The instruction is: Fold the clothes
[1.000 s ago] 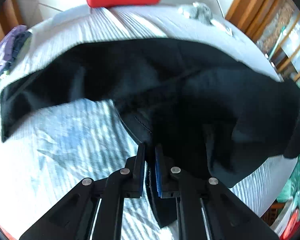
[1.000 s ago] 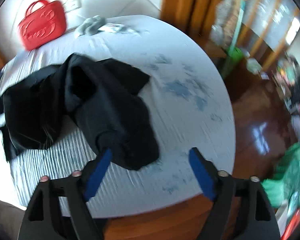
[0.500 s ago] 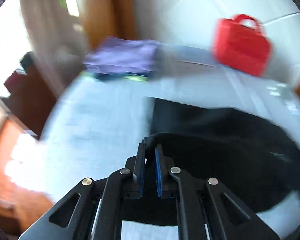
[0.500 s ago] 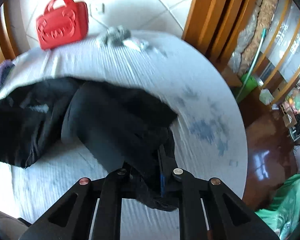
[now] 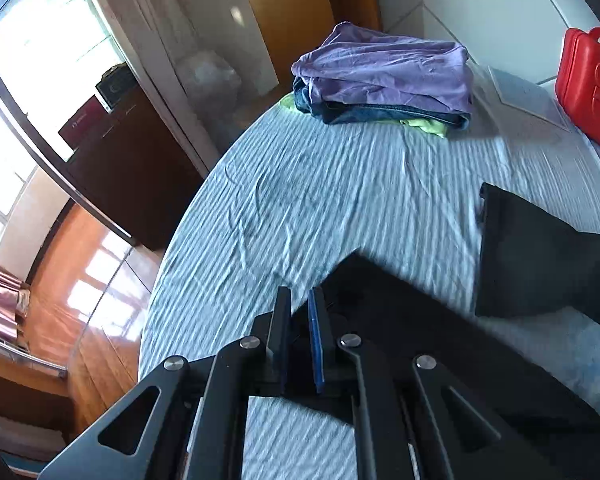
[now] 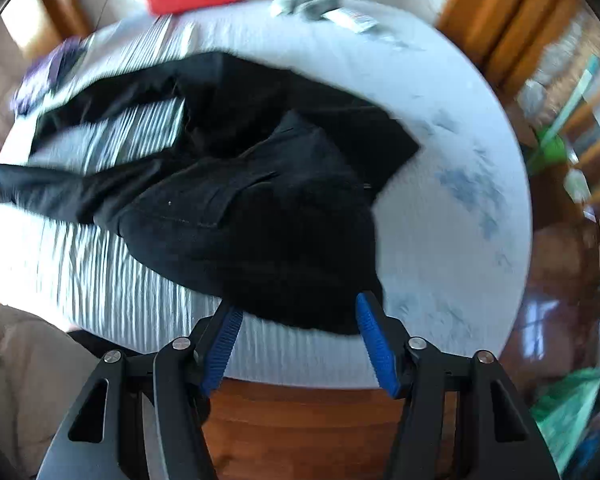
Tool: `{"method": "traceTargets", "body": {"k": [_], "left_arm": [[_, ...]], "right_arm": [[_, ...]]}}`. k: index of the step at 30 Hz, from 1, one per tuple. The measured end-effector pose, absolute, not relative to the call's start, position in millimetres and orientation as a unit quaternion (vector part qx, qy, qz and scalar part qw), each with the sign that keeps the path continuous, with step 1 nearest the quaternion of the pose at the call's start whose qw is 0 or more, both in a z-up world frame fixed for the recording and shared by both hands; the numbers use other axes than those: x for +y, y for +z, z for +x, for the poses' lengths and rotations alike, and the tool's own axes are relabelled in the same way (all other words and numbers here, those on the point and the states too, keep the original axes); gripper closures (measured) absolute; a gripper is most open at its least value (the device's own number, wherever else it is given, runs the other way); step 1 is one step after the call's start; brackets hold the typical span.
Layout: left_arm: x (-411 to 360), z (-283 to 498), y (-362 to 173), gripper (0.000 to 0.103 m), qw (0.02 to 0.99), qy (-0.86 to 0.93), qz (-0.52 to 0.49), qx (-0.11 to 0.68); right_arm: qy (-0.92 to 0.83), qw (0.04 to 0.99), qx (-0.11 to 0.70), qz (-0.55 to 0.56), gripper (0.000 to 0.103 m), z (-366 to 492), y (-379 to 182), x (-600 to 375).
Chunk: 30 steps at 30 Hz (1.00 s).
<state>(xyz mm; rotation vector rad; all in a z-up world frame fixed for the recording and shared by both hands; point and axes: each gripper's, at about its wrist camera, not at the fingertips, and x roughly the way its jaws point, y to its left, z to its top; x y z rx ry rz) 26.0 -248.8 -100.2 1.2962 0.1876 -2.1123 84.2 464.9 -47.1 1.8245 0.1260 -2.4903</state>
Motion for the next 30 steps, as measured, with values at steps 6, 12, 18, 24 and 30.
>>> {"method": "traceTargets", "body": {"k": [6,12,18,24,30], "left_arm": [[-245,29,-85,0.095,0.265,-0.824,0.494,0.086],[-210,45,-89,0.089,0.195,-0.841,0.497,0.091],[-187,59,-119,0.072,0.163,-0.841,0.511,0.075],[-167,75,-140,0.071,0.112,-0.839,0.53,0.049],[-187,72,-153,0.071,0.135,-0.834,0.529,0.08]], "right_arm": [[-0.819,-0.036,-0.005,0.573,0.037,103,-53,493],[-0.8,-0.035,-0.03,0.598,0.037,112,-82,500],[-0.787,-0.009,-0.009,0.617,0.037,106,-100,484],[-0.77,0.021,0.026,0.638,0.036,104,-119,459],[-0.777,0.025,0.04,0.628,0.035,93,-113,447]]}}
